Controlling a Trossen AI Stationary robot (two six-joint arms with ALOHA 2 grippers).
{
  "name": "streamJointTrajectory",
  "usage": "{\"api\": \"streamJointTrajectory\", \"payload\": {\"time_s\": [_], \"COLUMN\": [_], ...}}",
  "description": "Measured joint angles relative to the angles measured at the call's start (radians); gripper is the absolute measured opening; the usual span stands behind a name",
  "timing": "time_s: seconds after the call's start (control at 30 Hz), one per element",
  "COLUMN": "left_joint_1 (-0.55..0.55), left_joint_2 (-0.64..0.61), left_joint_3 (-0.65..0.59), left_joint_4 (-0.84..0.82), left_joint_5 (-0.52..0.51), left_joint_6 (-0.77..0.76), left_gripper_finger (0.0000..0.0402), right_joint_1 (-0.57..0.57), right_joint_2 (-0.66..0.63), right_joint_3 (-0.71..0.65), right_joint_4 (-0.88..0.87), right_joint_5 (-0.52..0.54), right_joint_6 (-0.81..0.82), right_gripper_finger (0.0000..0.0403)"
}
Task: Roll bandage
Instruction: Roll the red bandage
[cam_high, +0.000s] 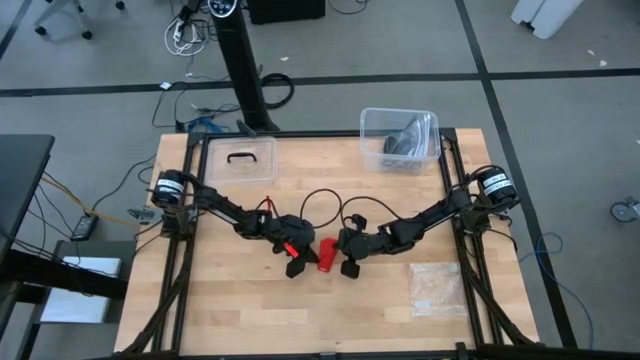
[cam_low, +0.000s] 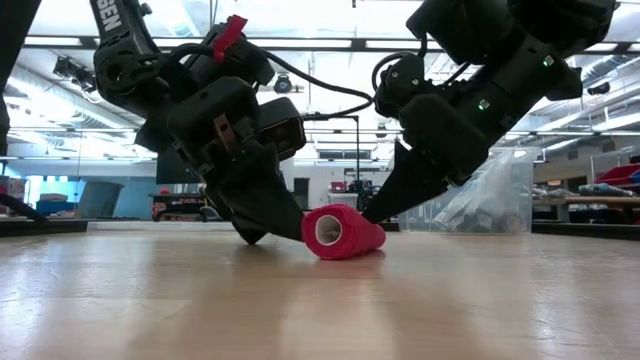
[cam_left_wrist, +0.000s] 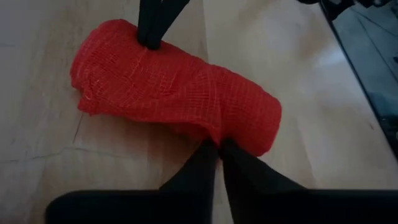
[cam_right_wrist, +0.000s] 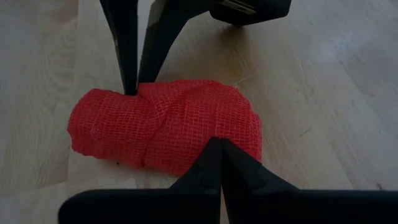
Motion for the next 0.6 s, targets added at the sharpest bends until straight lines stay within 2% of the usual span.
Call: {"api": "streamJointTrajectory", "payload": {"time_s": [0.33,0.6], "left_joint_1": [0.007,0.032], "left_joint_2": [-0.004,-0.079], "left_joint_3": [0.001,0.002], "left_joint_4": [-0.04,-0.207], "left_joint_5": [-0.031,-0.104], "left_joint_6": [0.062,0.152], "left_gripper_finger": [0.0132,0.0152], "right_joint_1": [0.0,0.001], "right_joint_2": [0.0,0.001], "right_joint_3": [-0.001,-0.001], "right_joint_4": [-0.004,-0.003], "right_joint_5": [-0.009,-0.011], "right_joint_6": [0.0,0.0], "right_gripper_finger": [0.0001,0.0001]}}
